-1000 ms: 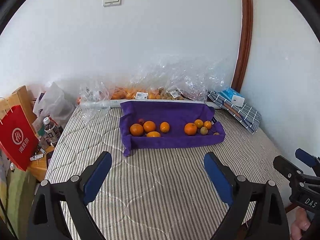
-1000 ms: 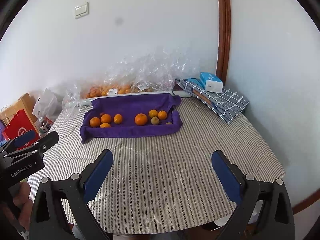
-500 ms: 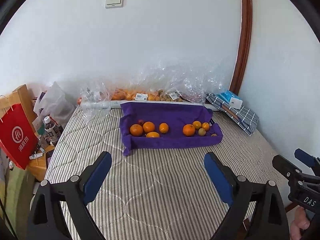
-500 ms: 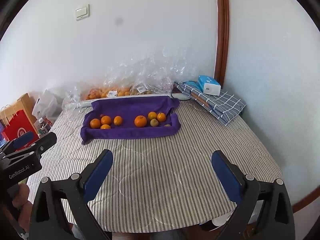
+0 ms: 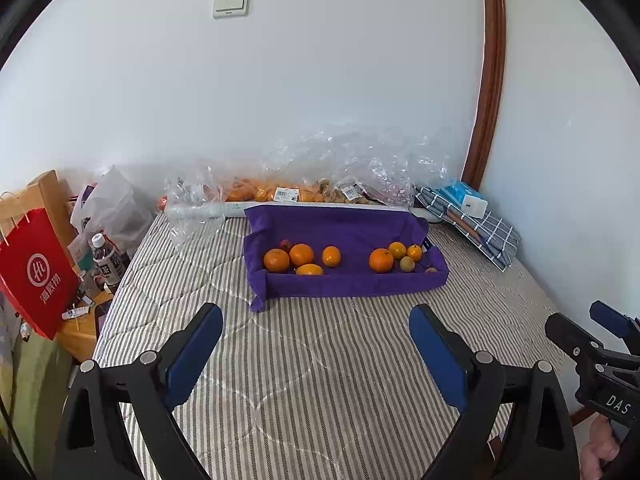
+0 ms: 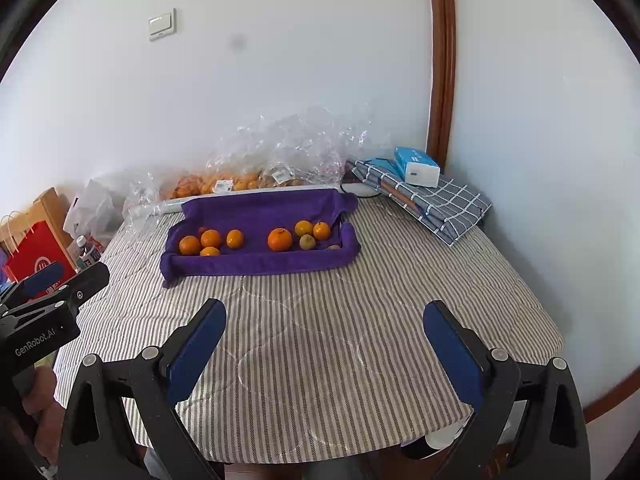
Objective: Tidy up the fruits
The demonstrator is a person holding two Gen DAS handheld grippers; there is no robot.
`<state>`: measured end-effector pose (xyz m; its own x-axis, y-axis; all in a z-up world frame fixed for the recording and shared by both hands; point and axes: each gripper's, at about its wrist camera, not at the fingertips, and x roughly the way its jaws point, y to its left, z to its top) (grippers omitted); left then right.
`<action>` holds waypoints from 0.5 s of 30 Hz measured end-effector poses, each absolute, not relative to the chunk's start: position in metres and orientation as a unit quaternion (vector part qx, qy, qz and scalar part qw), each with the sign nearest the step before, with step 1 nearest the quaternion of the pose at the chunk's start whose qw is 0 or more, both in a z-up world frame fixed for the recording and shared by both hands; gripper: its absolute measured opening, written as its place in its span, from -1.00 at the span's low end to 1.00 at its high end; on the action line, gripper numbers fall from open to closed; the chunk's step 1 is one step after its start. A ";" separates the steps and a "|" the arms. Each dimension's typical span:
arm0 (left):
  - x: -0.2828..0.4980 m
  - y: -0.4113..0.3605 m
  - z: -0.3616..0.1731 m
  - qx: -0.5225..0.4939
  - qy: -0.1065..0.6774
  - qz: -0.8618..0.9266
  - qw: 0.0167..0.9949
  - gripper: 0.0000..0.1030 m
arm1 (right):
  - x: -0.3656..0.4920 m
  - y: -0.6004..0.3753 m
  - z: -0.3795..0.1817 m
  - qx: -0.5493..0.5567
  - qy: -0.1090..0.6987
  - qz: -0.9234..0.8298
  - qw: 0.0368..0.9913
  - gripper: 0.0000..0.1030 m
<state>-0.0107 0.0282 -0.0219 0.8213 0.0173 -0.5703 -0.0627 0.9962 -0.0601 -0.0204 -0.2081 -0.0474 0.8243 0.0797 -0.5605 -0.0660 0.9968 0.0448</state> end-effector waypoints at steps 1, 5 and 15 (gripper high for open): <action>-0.011 0.028 -0.022 -0.038 0.298 0.021 0.954 0.84 | -0.020 -0.208 -0.048 0.012 0.294 0.038 0.955 0.90; -0.011 0.028 -0.022 -0.039 0.298 0.022 0.953 0.84 | -0.019 -0.207 -0.048 0.009 0.294 0.038 0.955 0.90; -0.013 0.031 -0.022 -0.040 0.296 0.022 0.954 0.85 | -0.022 -0.203 -0.049 0.004 0.293 0.039 0.955 0.91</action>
<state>-0.0130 0.0307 -0.0220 0.8238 0.0189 -0.5665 -0.0663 0.9958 -0.0631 -0.0215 -0.2031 -0.0487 0.8246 0.0778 -0.5603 -0.0729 0.9969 0.0312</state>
